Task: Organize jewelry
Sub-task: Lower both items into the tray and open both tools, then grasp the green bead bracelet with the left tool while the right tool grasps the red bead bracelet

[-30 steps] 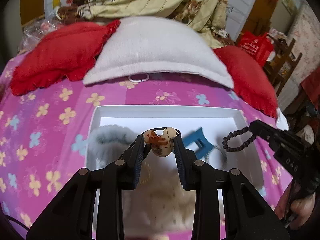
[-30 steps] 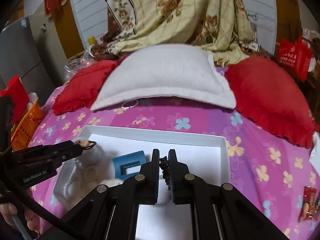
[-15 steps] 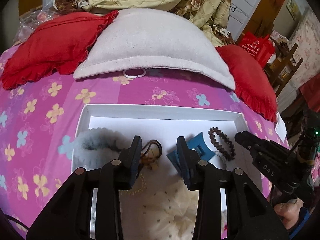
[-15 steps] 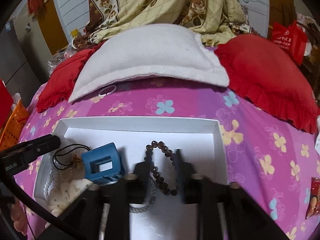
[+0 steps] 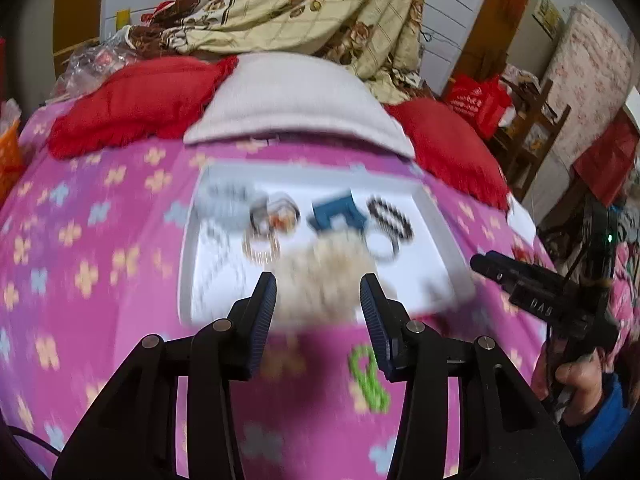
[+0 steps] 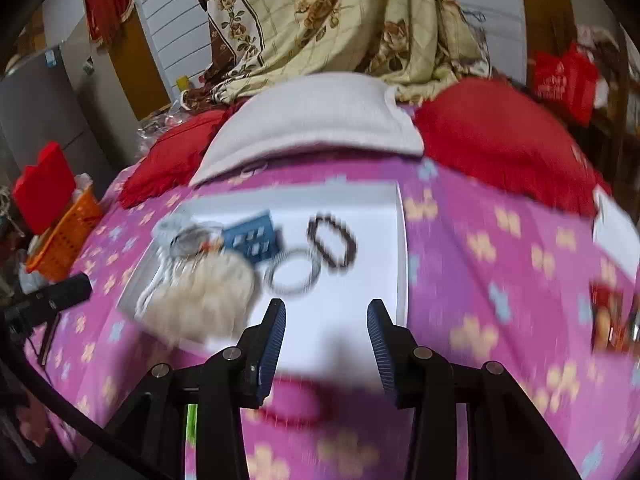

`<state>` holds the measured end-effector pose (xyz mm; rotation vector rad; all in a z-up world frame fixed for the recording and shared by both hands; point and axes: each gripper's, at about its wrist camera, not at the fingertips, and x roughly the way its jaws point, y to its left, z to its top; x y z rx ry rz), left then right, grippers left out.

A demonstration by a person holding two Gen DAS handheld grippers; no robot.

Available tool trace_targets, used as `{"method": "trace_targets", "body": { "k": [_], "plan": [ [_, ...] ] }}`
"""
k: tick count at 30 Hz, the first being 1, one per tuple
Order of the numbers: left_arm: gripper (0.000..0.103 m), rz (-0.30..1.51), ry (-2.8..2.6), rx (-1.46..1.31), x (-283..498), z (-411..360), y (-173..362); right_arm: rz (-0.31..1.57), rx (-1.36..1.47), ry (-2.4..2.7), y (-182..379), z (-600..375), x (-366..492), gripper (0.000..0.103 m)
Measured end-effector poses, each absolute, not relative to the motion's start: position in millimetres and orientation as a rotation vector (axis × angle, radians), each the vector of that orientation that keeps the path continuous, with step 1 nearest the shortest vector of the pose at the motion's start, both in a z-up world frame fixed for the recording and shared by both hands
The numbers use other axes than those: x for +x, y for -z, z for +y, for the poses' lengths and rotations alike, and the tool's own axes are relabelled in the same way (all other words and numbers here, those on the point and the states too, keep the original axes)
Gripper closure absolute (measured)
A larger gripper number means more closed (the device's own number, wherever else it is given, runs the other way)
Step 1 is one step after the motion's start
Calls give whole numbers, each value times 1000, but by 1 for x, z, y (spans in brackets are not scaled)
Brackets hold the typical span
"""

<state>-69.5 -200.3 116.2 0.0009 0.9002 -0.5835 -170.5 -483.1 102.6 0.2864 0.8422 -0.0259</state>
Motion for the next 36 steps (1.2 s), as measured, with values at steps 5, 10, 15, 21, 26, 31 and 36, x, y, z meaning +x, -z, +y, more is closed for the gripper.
{"method": "trace_targets", "body": {
  "k": [5, 10, 15, 21, 26, 31, 36],
  "plan": [
    [60, 966, 634, 32, -110, -212, -77, 903, 313, 25, -70, -477, -191, 63],
    [61, 992, 613, 84, -121, -227, -51, 912, 359, 23, -56, -473, -199, 63],
    [61, 931, 559, 88, -122, -216, -50, 901, 322, 9, -60, -462, -190, 63],
    [61, 933, 551, 66, -115, -204, -45, 895, 309, 4, -56, -443, -181, 63],
    [61, 934, 595, 95, -120, -214, -38, 893, 275, 65, -46, -443, -184, 63],
    [61, 934, 649, 103, -122, -229, -33, 894, 259, 81, -41, -449, -187, 62],
    [65, 967, 649, 141, -118, -242, -19, 887, 263, 87, -41, -452, -185, 62]
  ]
}}
